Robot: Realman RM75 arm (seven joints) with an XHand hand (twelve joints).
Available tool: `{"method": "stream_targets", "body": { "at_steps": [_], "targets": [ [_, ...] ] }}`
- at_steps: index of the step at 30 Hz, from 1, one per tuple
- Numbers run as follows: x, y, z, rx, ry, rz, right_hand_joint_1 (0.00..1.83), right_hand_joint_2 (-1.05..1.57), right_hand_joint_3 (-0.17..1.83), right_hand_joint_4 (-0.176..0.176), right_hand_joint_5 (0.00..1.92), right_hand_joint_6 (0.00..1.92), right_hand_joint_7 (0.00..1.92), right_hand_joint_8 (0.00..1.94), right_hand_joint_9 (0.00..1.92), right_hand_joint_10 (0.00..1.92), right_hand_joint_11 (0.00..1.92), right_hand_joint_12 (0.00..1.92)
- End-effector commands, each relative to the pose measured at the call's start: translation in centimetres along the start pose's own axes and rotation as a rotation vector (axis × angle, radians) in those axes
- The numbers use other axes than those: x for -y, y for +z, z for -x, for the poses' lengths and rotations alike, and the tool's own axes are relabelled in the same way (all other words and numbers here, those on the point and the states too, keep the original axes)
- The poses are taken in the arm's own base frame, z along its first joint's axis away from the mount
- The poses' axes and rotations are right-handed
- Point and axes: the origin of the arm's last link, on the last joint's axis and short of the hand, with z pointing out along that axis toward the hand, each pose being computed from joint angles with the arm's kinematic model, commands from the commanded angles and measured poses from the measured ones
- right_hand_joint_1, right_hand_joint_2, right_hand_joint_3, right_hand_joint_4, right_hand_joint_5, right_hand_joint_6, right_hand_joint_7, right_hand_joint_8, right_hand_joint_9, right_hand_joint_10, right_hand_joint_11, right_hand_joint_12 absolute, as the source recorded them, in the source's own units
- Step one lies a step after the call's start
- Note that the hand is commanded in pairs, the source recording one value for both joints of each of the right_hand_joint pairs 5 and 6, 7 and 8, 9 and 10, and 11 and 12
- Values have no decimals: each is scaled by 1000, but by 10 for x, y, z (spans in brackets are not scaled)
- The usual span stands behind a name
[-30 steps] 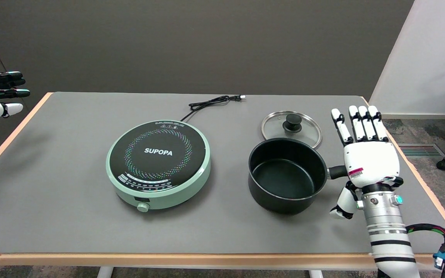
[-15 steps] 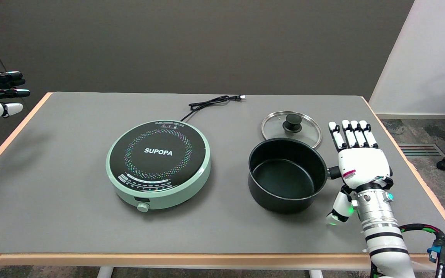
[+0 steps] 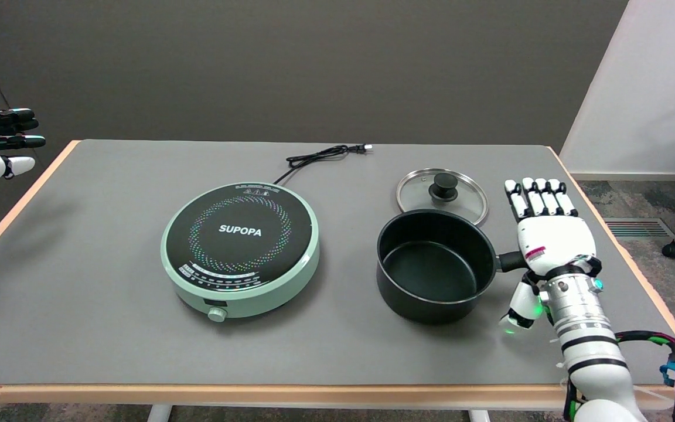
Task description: Pick up the soup pot.
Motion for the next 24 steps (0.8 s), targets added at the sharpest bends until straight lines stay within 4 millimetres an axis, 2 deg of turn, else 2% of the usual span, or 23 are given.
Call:
{"method": "stream_targets", "body": {
  "at_steps": [1, 6, 8, 10, 17, 18, 19, 24],
  "targets": [
    [-19, 8, 4, 50, 12, 43, 1188, -808, 942, 47, 40, 40, 40, 40, 40, 40, 40, 40],
    [-18, 11, 6, 58, 18, 38, 1192, -805, 944, 49, 39, 39, 39, 39, 39, 39, 39, 39],
    [-20, 12, 8, 68, 33, 43, 1192, -814, 954, 61, 37, 37, 37, 37, 37, 37, 37, 37],
    [-22, 13, 11, 78, 49, 49, 1186, -824, 987, 73, 32, 32, 32, 32, 32, 32, 32, 32],
    [-22, 25, 13, 86, 75, 38, 1153, -808, 1116, 78, 22, 22, 22, 22, 22, 22, 22, 22],
    [-23, 28, 13, 82, 74, 41, 1144, -806, 1125, 108, 19, 19, 19, 19, 19, 19, 19, 19],
    [-24, 30, 13, 83, 81, 41, 1129, -806, 1132, 176, 17, 17, 17, 17, 17, 17, 17, 17],
    [-29, 35, 17, 98, 109, 51, 1123, -787, 1168, 176, 11, 11, 11, 11, 11, 11, 11, 11]
  ]
}}
